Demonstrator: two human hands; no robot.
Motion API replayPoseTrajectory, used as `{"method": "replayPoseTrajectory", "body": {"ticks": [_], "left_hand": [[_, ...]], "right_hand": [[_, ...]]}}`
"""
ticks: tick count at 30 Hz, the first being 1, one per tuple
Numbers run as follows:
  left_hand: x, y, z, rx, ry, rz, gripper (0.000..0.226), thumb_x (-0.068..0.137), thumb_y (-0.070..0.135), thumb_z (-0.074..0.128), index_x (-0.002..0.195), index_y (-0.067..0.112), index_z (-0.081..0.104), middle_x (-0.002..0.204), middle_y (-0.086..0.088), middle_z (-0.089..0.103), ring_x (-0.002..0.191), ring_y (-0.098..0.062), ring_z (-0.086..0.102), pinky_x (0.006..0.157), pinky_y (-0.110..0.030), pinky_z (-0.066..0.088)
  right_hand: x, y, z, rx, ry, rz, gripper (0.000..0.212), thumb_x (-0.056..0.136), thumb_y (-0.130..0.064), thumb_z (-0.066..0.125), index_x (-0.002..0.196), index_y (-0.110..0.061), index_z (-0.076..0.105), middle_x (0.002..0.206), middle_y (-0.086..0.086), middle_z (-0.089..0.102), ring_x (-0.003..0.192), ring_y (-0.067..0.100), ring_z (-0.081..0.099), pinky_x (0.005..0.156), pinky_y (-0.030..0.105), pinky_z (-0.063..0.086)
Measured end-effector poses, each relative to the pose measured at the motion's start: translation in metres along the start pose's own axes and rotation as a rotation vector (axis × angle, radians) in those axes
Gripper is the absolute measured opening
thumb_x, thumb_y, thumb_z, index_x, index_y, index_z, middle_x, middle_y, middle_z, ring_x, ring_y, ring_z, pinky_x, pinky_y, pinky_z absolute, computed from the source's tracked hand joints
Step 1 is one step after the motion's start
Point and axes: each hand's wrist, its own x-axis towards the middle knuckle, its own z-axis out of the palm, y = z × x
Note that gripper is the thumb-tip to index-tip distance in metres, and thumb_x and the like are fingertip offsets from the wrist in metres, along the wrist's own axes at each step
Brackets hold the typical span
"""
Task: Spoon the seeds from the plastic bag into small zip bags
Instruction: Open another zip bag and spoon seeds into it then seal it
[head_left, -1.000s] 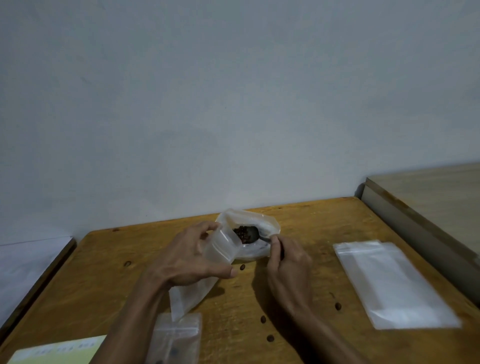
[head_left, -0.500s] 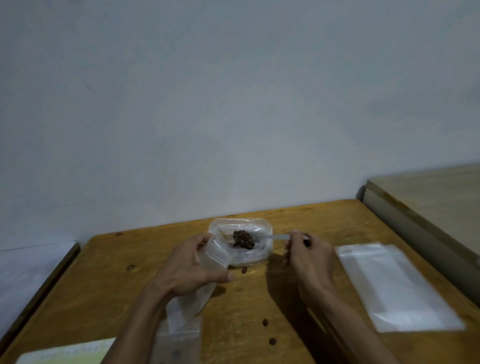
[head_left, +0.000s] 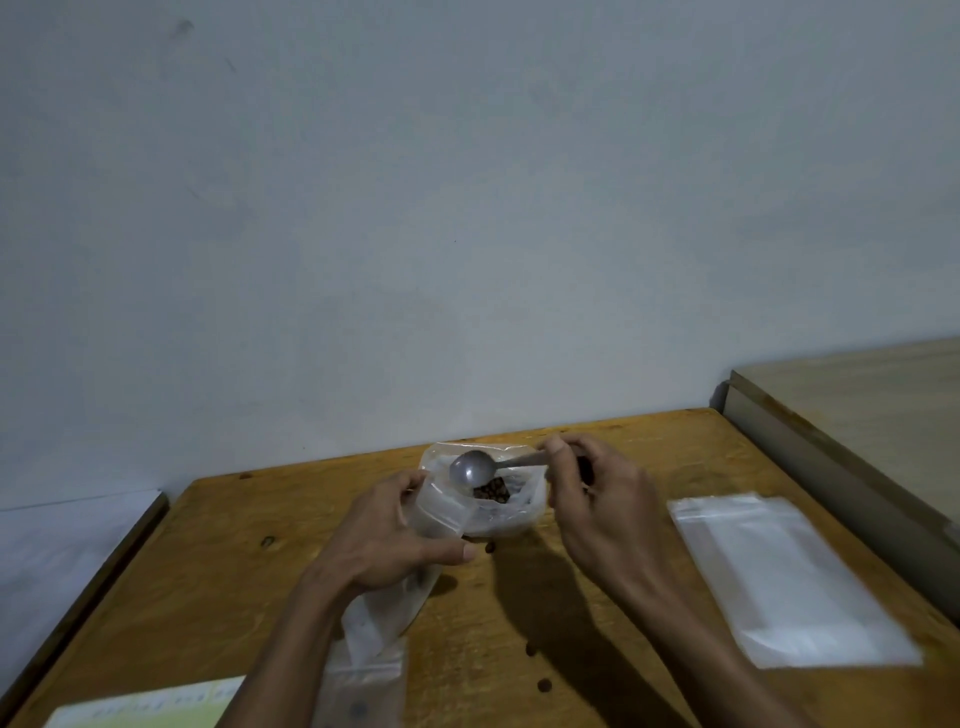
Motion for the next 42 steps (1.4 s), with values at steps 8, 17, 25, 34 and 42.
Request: {"method": "replayPoseTrajectory", "body": {"ticks": [8, 17, 25, 34, 42], "left_hand": [[-0.002, 0.007, -0.003, 0.019, 0.008, 0.033, 0.118, 0.040, 0.061, 0.091, 0.144, 0.023, 0.048, 0.133, 0.010, 0.057, 0.116, -0.010, 0.055, 0.088, -0.020, 0.046], [0.001, 0.012, -0.006, 0.066, 0.032, 0.082, 0.117, 0.040, 0.062, 0.092, 0.143, 0.027, 0.049, 0.133, 0.014, 0.056, 0.118, -0.007, 0.055, 0.089, -0.020, 0.047], [0.003, 0.002, -0.007, 0.110, -0.027, -0.047, 0.124, 0.037, 0.067, 0.091, 0.145, 0.024, 0.047, 0.136, 0.009, 0.057, 0.115, -0.011, 0.057, 0.090, -0.026, 0.051], [0.001, 0.003, 0.000, 0.089, 0.019, -0.049, 0.116, 0.038, 0.063, 0.090, 0.140, 0.022, 0.053, 0.125, 0.010, 0.062, 0.107, -0.009, 0.060, 0.084, -0.026, 0.054], [-0.002, 0.002, 0.001, 0.040, 0.039, -0.066, 0.113, 0.037, 0.066, 0.089, 0.135, 0.022, 0.056, 0.124, 0.009, 0.065, 0.108, -0.010, 0.062, 0.085, -0.028, 0.054]], "right_hand": [[-0.011, 0.054, 0.029, -0.254, -0.085, -0.131, 0.011, 0.099, -0.013, 0.057, 0.098, -0.011, 0.068, 0.081, -0.002, 0.059, 0.068, 0.011, 0.053, 0.058, 0.018, 0.045], [-0.020, 0.045, 0.040, 0.219, 0.023, 0.782, 0.031, 0.104, -0.025, 0.049, 0.085, -0.010, 0.068, 0.071, 0.007, 0.072, 0.059, 0.015, 0.067, 0.049, 0.023, 0.050], [-0.001, 0.032, 0.017, 0.328, 0.069, 0.795, 0.023, 0.102, -0.022, 0.053, 0.088, -0.008, 0.065, 0.068, 0.006, 0.066, 0.055, 0.014, 0.061, 0.051, 0.026, 0.050], [0.010, 0.007, -0.006, 0.369, 0.029, 0.608, 0.026, 0.101, -0.024, 0.055, 0.082, -0.012, 0.069, 0.063, 0.003, 0.065, 0.056, 0.015, 0.061, 0.059, 0.037, 0.053], [0.000, -0.002, 0.009, 0.010, 0.062, -0.011, 0.020, 0.101, -0.023, 0.056, 0.092, -0.017, 0.073, 0.067, -0.005, 0.065, 0.060, 0.012, 0.062, 0.051, 0.032, 0.050]]}}
